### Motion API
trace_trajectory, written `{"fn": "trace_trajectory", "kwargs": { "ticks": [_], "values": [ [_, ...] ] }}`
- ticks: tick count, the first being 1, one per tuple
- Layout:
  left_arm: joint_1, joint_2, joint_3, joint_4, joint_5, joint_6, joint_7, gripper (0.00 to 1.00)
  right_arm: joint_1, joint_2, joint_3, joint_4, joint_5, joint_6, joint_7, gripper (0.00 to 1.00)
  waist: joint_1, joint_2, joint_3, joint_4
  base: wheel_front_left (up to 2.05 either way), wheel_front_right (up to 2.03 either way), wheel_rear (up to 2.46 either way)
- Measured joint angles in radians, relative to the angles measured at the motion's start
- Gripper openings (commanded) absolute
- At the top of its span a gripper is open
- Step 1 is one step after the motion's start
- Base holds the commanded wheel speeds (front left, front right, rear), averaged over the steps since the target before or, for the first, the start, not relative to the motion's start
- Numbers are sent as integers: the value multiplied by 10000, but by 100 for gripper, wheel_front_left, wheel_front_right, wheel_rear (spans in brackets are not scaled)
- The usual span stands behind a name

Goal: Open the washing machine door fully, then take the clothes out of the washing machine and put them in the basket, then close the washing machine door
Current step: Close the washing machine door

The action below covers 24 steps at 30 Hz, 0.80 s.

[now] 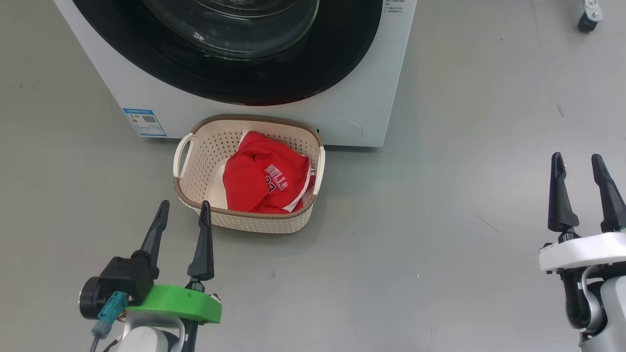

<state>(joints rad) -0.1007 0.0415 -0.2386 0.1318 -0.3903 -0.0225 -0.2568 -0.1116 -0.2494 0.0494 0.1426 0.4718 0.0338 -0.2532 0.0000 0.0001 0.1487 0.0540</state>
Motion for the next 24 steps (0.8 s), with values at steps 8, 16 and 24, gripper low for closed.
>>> {"fn": "trace_trajectory", "kwargs": {
  "ticks": [8,16,24],
  "values": [
    [-3,0,-10,-4,-90,0,0,100,103,71,-86,-25,-140,82,0,100,0,0,-30,-10,0,0,0],
    [-4,0,-84,-4,-130,-6,0,100,130,125,-171,-35,-255,100,0,100,0,0,-49,-20,0,0,0],
    [-4,0,-105,-2,-150,-88,0,100,145,207,-242,-35,-270,176,0,100,0,0,-71,-30,0,0,0]
  ]
}}
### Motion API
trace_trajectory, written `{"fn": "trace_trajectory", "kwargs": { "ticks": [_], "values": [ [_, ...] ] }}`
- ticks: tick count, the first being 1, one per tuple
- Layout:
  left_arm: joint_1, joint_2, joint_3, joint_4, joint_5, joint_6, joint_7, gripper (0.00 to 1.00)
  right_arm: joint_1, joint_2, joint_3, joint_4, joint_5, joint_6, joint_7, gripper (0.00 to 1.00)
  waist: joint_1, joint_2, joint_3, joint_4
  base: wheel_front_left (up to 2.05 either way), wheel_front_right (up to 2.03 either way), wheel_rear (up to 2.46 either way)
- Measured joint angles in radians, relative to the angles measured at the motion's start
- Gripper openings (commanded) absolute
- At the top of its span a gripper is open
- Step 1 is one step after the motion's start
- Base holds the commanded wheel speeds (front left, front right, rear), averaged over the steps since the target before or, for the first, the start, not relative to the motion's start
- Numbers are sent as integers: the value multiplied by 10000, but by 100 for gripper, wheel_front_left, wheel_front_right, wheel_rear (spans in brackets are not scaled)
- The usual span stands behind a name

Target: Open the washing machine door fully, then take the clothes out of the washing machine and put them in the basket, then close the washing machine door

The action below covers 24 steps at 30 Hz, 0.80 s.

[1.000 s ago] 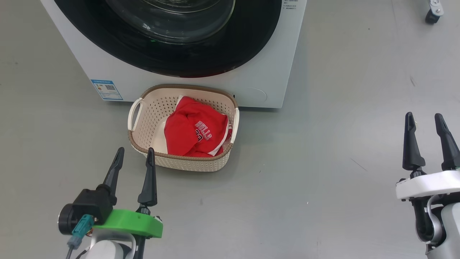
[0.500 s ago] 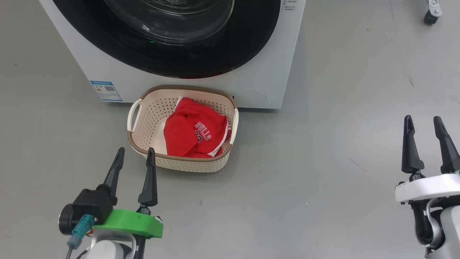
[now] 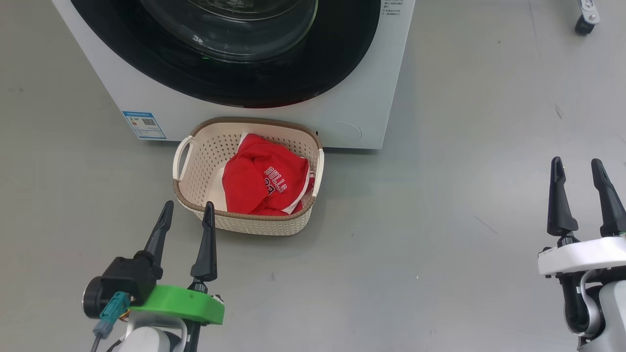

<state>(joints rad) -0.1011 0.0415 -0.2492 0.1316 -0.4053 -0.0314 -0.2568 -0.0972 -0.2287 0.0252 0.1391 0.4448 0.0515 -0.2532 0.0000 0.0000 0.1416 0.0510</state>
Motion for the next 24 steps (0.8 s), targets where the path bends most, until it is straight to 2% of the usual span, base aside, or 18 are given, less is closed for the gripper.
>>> {"fn": "trace_trajectory", "kwargs": {
  "ticks": [6,7,14,24],
  "values": [
    [0,0,0,0,-58,-2,0,100,35,69,-54,2,-73,33,0,100,0,0,-31,-1,0,0,0],
    [0,0,-6,-4,-71,-17,0,0,35,73,-65,2,-73,35,0,0,0,0,-35,0,0,0,0],
    [290,-61,-136,614,-73,-12,6,0,413,598,63,635,-56,29,13,0,0,0,-40,-2,0,0,0],
    [443,-73,-127,516,-880,-17,10,0,435,667,-48,713,748,33,272,0,0,0,-130,-30,0,0,0]
  ]
}}
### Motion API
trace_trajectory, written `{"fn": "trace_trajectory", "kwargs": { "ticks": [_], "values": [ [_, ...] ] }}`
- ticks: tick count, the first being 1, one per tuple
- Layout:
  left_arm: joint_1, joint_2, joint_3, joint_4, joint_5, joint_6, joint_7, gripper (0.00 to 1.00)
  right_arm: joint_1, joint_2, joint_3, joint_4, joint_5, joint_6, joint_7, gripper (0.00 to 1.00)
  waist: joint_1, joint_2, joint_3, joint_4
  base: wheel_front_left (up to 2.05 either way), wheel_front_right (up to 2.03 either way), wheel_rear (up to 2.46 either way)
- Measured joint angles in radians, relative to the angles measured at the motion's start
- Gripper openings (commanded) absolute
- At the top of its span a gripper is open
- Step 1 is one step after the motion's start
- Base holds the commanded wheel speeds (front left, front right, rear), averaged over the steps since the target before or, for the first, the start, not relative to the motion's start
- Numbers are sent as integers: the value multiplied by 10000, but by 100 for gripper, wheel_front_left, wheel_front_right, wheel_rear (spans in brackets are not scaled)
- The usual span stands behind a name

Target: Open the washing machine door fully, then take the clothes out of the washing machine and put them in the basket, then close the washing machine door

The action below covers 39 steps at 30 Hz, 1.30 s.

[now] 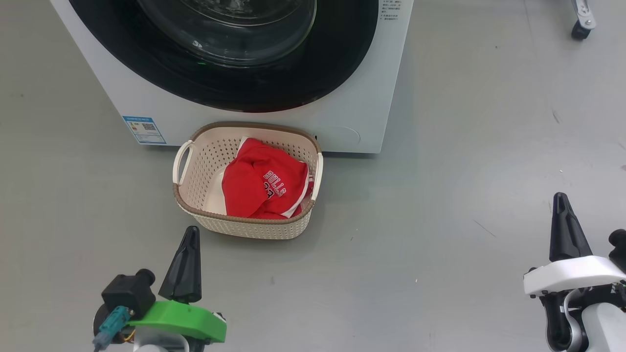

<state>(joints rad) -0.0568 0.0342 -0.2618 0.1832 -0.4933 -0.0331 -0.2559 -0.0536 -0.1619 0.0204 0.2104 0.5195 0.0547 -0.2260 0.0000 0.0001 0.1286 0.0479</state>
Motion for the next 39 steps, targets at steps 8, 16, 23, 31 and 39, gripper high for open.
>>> {"fn": "trace_trajectory", "kwargs": {
  "ticks": [8,16,23,31,39],
  "values": [
    [12,-2,146,-29,-991,-75,184,0,-1,75,-79,52,871,56,199,0,0,0,-105,-43,0,0,0],
    [12,4,360,-35,-1758,-77,428,0,-2,157,-198,90,1607,59,489,0,0,0,-193,-82,0,0,0],
    [12,58,548,-29,-2602,-86,627,0,-4,257,-330,157,2349,148,723,0,0,0,-282,-118,0,0,0],
    [12,125,704,-10,-3515,-167,859,0,-6,347,-431,213,3099,163,988,0,0,0,-370,-153,0,0,0],
    [12,169,897,36,-4312,-209,1068,0,-9,424,-537,245,3879,234,1235,0,0,0,-459,-187,0,0,0]
  ]
}}
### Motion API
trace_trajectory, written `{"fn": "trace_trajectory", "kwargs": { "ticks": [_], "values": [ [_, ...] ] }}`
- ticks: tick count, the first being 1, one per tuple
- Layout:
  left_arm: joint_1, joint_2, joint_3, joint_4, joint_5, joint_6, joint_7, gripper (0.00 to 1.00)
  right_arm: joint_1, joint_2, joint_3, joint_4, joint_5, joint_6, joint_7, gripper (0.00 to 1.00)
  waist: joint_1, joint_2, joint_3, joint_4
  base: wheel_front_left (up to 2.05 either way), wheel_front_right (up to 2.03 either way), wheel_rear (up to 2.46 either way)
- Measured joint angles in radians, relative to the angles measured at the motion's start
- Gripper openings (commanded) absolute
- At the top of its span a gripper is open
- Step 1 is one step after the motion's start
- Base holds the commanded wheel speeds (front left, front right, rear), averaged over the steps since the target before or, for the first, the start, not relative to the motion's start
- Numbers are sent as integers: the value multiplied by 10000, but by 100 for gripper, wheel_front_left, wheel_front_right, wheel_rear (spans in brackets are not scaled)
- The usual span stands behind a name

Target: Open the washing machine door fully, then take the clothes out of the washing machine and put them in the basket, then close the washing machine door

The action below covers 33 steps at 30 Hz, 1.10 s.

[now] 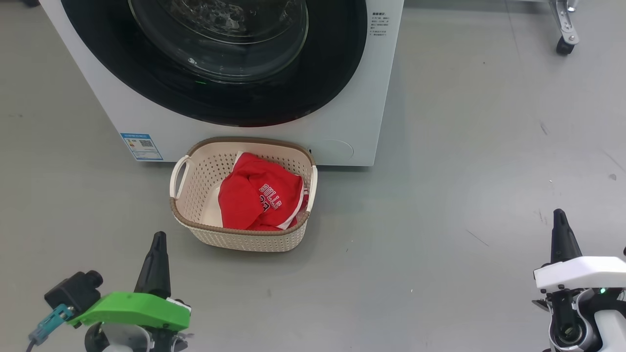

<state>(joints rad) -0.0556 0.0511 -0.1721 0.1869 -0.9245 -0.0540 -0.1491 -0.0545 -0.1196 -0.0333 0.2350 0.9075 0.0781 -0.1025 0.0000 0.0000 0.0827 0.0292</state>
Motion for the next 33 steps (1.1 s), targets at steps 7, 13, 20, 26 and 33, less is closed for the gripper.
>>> {"fn": "trace_trajectory", "kwargs": {
  "ticks": [7,13,20,26,33],
  "values": [
    [0,46,125,46,-732,-50,176,0,-1,86,-111,40,690,29,186,0,0,0,-77,-29,0,0,0],
    [0,90,257,105,-1365,-128,337,0,-4,142,-194,71,1256,79,372,0,0,0,-144,-54,0,0,0],
    [0,161,407,174,-2142,-144,523,0,-8,238,-284,113,1944,94,579,0,1,0,-222,-83,0,0,0],
    [0,199,504,257,-2784,-219,662,0,-19,282,-370,148,2512,151,729,0,1,0,-289,-108,0,0,0],
    [0,242,686,314,-3551,-236,840,0,-28,372,-479,188,3191,174,976,0,1,0,-367,-137,0,0,0]
  ]
}}
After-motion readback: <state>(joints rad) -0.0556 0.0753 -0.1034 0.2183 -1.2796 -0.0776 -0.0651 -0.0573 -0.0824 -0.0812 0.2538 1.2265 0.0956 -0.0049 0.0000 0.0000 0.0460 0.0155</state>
